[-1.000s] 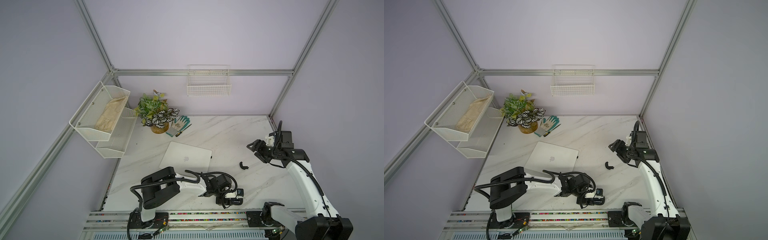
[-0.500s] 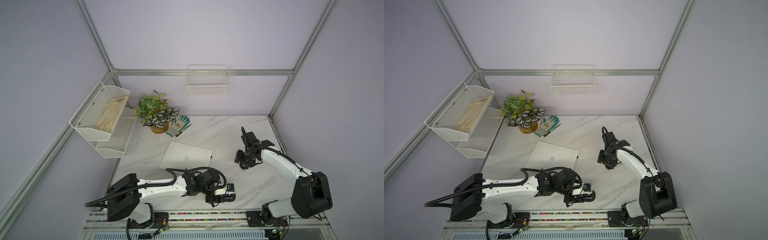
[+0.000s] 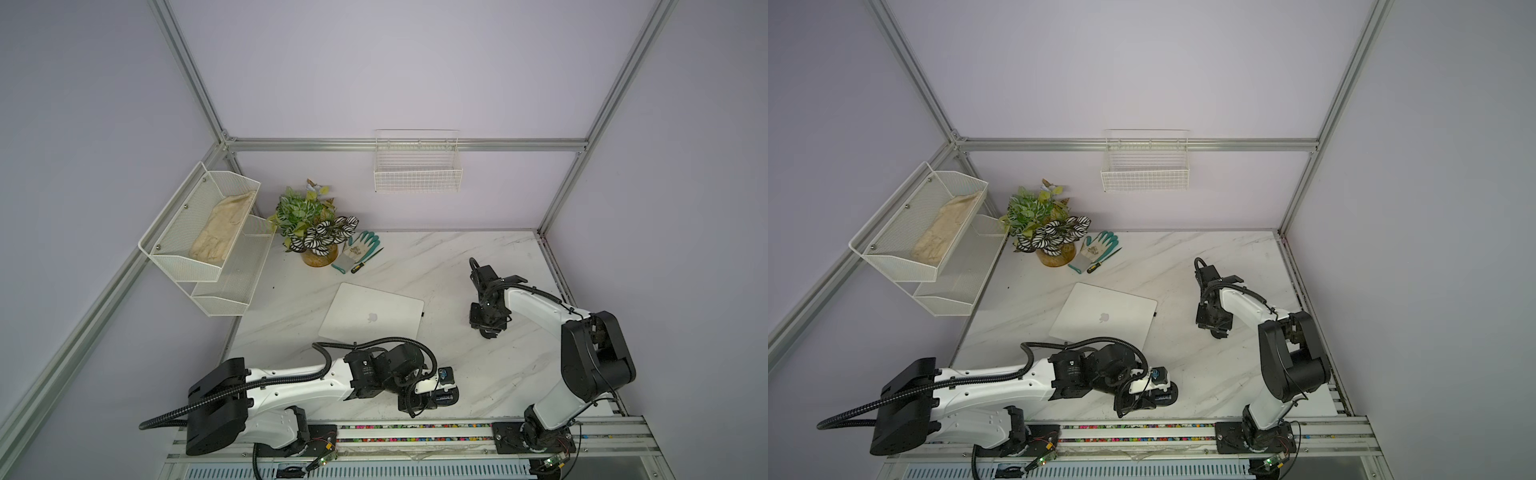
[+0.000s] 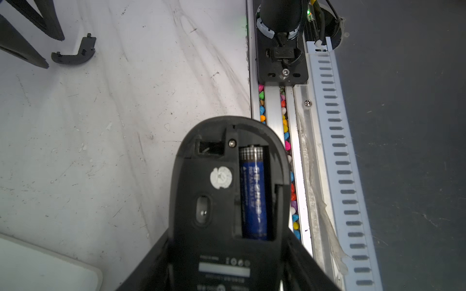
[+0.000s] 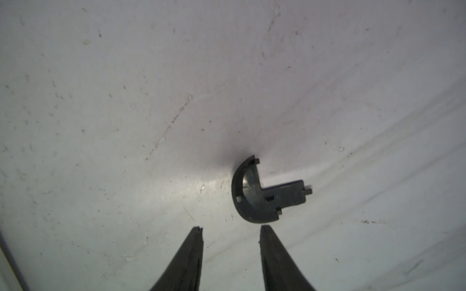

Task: Insert the wireless mouse receiver into the laptop
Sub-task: Pick up the lid from the center of the board.

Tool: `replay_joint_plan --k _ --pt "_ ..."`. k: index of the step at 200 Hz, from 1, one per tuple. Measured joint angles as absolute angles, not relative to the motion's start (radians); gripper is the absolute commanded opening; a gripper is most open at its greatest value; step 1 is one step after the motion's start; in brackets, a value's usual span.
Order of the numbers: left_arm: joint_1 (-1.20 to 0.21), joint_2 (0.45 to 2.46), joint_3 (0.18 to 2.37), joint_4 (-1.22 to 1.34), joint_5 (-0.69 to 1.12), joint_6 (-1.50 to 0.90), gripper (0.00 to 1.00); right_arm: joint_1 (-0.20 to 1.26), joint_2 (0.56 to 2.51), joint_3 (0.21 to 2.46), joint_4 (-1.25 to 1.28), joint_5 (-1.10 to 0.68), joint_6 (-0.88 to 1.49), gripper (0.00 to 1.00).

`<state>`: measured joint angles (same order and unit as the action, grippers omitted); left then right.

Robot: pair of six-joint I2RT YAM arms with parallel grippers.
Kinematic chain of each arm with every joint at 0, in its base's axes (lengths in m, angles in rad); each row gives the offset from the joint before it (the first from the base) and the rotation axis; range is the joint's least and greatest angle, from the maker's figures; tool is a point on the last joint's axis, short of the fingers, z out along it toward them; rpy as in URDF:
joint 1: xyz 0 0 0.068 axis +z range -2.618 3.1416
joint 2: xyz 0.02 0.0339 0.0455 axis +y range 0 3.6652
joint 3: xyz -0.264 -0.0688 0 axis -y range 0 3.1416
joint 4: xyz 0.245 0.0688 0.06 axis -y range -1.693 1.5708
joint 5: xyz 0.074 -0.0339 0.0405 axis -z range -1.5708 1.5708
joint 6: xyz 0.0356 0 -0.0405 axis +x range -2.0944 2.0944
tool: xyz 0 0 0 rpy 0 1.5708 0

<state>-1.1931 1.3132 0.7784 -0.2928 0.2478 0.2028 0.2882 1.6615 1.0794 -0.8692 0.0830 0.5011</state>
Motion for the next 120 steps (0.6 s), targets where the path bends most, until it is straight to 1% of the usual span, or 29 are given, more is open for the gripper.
replay_joint_plan --k 79,120 --pt "-1.193 1.29 0.754 -0.27 0.227 0.191 0.3 0.29 1.731 1.079 -0.822 0.09 0.488 0.35" --pt "-1.193 1.29 0.754 -0.27 0.215 0.191 0.3 0.293 1.746 1.065 -0.807 0.1 0.488 0.34"
